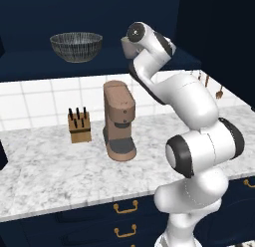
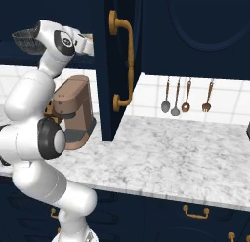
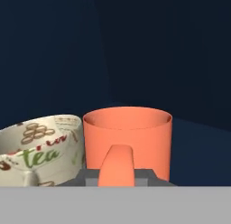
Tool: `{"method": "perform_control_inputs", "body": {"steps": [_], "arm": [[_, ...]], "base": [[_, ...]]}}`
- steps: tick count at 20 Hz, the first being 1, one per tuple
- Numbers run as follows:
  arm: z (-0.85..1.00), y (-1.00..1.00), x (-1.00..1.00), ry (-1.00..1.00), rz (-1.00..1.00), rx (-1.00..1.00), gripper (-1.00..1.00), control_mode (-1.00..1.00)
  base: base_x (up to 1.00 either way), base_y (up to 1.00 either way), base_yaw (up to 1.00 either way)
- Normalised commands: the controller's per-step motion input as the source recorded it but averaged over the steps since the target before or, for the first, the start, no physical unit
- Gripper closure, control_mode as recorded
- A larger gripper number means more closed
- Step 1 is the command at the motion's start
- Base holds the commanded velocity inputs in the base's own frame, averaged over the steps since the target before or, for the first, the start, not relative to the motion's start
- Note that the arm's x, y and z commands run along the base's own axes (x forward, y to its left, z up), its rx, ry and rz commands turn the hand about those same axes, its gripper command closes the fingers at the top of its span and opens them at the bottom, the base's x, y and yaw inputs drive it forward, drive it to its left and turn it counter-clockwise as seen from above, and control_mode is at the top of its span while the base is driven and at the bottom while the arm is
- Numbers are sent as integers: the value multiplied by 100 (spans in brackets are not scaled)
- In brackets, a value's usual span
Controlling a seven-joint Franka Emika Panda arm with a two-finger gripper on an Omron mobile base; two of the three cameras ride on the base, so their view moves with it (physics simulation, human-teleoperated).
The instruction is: Gather all objects into one cabinet and sort the glasses and bowls to opposite sides.
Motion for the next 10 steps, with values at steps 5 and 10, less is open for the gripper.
{"method": "perform_control_inputs", "body": {"steps": [5, 10], "arm": [[-1, -2, -15, -3, 0, -1, -100, -100], [0, 1, -65, -14, 0, 0, -100, -100]], "base": [[0, 0, 0], [0, 0, 0]]}}
